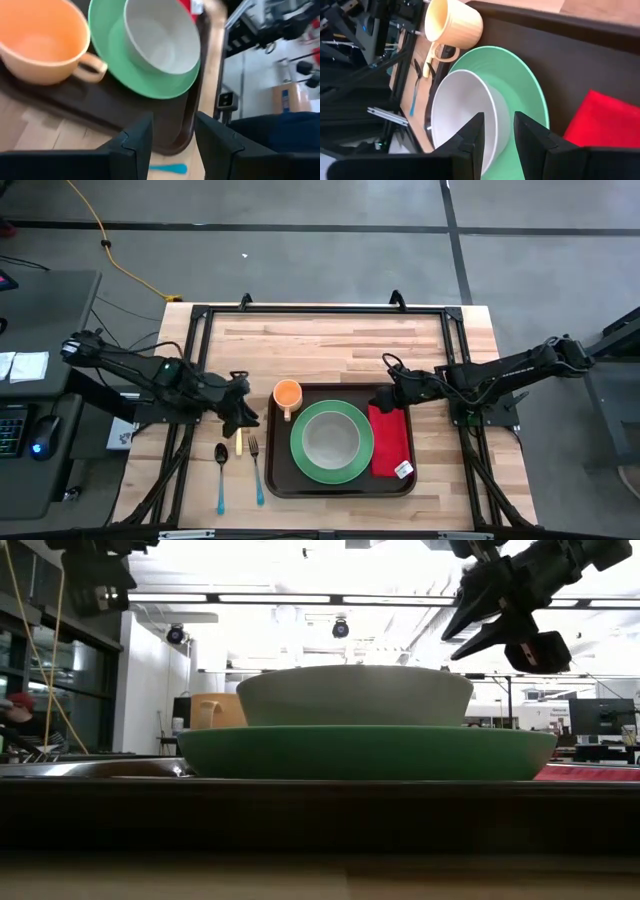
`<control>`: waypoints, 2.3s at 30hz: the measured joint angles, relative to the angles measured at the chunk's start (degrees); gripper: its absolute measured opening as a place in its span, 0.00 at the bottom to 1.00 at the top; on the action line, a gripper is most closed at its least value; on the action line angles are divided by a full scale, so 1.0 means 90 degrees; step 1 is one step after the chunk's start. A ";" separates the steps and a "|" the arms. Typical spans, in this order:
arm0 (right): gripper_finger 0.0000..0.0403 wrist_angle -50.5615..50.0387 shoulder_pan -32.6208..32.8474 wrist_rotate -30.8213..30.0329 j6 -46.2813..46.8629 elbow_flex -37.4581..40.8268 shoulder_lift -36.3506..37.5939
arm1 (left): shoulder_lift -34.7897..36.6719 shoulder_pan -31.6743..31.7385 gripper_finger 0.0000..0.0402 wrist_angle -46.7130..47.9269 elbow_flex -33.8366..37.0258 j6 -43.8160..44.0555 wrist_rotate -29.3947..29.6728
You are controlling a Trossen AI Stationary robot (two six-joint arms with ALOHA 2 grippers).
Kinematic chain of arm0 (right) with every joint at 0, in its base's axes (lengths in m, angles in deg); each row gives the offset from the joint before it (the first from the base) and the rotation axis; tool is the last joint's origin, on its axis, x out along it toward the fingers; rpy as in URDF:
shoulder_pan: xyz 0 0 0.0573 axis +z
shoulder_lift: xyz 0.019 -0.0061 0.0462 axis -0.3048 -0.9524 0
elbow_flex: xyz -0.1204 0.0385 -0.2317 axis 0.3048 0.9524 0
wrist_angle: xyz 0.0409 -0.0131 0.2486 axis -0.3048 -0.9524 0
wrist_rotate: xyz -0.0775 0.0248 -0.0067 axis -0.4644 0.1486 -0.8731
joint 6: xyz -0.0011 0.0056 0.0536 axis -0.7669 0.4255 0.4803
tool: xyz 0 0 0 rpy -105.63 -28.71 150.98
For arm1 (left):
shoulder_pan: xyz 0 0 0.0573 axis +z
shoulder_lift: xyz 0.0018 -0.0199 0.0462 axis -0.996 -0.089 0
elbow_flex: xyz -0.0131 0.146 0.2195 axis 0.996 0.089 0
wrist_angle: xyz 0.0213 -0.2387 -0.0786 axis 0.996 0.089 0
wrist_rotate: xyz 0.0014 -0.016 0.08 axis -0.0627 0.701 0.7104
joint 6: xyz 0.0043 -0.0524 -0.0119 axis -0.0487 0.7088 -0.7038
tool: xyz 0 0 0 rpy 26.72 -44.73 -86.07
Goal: Set up tray
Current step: Put the blue fork on top of the red napkin
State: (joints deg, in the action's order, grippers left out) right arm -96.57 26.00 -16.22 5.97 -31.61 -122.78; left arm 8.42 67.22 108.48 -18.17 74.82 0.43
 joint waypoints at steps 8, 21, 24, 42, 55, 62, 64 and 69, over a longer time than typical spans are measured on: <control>0.21 0.0004 -0.0083 -0.0334 -0.0665 0.0000 0.0000 | -0.1013 -0.0494 0.43 0.1079 -0.0875 0.1093 0.0110; 0.21 0.0830 -0.1262 0.0359 -0.2255 0.0002 -0.0002 | -0.2395 -0.1765 0.43 0.1172 -0.1086 0.3950 0.0500; 0.21 0.1154 -0.1495 0.0765 -0.2547 0.0002 -0.0002 | -0.2652 -0.1932 0.43 0.1110 -0.1084 0.4449 0.0508; 0.21 0.1341 -0.2253 0.1488 -0.3090 0.0002 -0.0002 | -0.3865 -0.2039 0.43 0.0802 -0.1085 0.5595 0.0273; 0.21 0.0527 -0.3053 0.1489 -0.4207 0.0002 -0.0002 | -0.4468 -0.2552 0.43 0.0119 -0.1084 0.6642 0.0420; 0.21 0.0209 -0.3485 0.1602 -0.5545 0.0002 -0.0002 | -0.4700 -0.2543 0.43 0.0158 -0.1188 0.6709 0.0391; 0.21 0.0211 -0.3570 0.1607 -0.5849 0.0002 -0.0002 | -0.4805 -0.2572 0.43 0.0204 -0.1318 0.6715 0.0389; 0.21 0.0096 -0.3766 0.1900 -0.6161 0.0002 0.0096 | -0.4976 -0.2754 0.43 0.0818 -0.1788 0.6816 0.0247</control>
State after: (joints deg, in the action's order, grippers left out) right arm -95.70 -7.90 0.88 -49.47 -31.59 -121.92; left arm -36.36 42.43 115.84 -34.26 136.16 2.66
